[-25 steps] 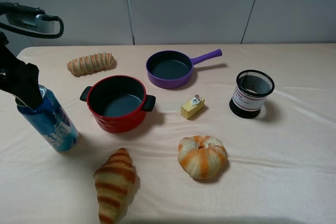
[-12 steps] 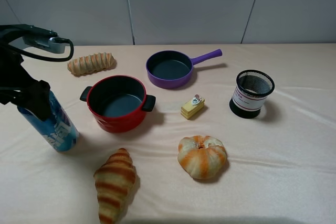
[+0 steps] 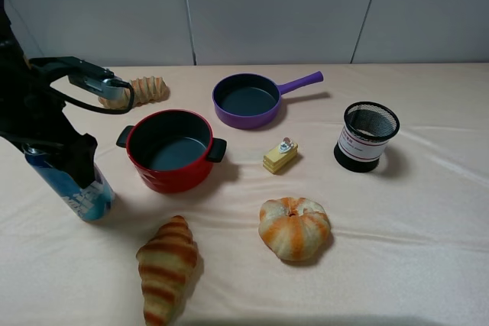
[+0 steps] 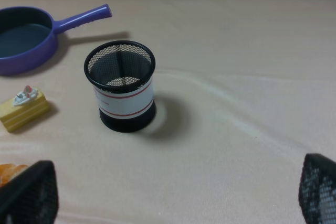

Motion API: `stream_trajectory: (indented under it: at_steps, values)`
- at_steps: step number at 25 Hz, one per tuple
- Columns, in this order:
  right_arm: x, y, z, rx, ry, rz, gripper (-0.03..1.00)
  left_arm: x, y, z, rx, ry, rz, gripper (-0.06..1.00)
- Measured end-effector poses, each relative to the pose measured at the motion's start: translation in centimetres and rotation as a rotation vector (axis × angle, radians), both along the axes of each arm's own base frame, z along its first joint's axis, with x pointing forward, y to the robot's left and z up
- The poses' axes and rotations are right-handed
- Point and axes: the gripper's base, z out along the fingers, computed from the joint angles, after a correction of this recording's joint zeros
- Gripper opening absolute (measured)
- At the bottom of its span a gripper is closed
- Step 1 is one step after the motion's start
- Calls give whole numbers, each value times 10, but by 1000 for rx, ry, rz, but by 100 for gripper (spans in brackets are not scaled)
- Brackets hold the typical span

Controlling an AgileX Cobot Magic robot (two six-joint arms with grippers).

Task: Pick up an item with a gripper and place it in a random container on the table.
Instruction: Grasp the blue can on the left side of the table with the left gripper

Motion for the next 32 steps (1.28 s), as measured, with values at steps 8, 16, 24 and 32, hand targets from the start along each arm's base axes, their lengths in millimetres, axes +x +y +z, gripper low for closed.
stream_trajectory:
  at_steps: [8,16,24,32]
  values:
    - [0,0,0,0,0,0,69,0,0,-6,2,2,0,96]
    - [0,0,0,0,0,0,69,-3,1,-12,3,6,-11,92]
    - [0,0,0,0,0,0,69,-6,3,-19,5,-13,-33,81]
    - [0,0,0,0,0,0,69,-6,3,-19,7,-20,-46,67]
